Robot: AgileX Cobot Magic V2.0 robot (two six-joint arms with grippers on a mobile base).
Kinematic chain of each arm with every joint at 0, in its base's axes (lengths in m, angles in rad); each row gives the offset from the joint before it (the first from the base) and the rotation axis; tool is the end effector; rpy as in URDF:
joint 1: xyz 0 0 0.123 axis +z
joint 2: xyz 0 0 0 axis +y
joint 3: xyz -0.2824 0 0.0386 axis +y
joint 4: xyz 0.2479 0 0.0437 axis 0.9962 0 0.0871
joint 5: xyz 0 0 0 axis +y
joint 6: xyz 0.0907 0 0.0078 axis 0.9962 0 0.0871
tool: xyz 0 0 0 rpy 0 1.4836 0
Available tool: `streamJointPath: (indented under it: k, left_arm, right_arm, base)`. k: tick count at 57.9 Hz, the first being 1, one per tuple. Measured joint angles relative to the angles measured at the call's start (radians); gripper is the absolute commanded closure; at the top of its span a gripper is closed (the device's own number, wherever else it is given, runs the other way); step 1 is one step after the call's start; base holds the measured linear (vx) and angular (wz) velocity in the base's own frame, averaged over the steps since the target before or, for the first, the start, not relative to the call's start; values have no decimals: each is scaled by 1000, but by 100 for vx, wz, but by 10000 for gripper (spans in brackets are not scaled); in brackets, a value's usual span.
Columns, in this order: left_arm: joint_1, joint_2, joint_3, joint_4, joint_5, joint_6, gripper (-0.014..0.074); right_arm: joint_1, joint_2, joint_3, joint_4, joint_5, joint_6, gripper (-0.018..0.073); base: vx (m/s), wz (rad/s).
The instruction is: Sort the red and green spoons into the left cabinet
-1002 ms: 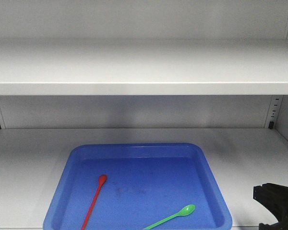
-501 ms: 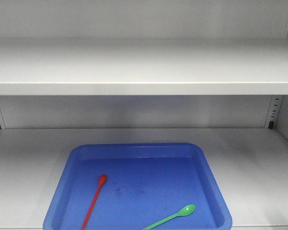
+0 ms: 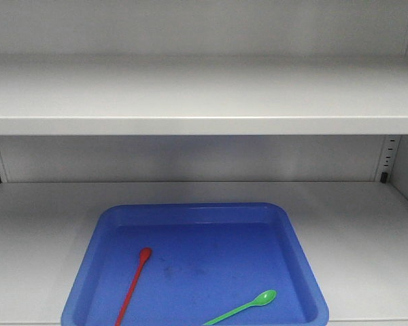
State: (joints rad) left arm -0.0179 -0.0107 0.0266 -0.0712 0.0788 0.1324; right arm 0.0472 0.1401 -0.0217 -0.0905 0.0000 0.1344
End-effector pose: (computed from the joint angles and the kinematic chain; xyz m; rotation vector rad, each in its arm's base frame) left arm 0.0568 -0.0015 0.1975 0.0670 1.5768 0.0297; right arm 0.0680 0.0032 0.2118 -0.0026 1.6024 0.0707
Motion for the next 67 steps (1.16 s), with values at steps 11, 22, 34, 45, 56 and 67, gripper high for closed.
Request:
streamJointPath:
  k: [11,22,34,45,56,67]
  left_arm:
    - [0,0,0,0,0,0,597]
    - [0,0,0,0,0,0,597]
    - [0,0,0,0,0,0,597]
    - [0,0,0,0,1,0,597]
    - [0,0,0,0,1,0,597]
    - [0,0,0,0,1,0,597]
  right_arm:
    - [0,-140,51,0,17,0,562]
    - [0,-149,51,0,57,0,562]
    - [0,-149,52,0,67,0,562]
    - [0,-149,52,0,68,0,562]
    - [0,-149,52,0,68,0,562]
    - [0,-149,52,0,68,0,562]
  base:
    - [0,0]
    - [0,0]
    - [0,0]
    - [0,0]
    - [0,0]
    - [0,0]
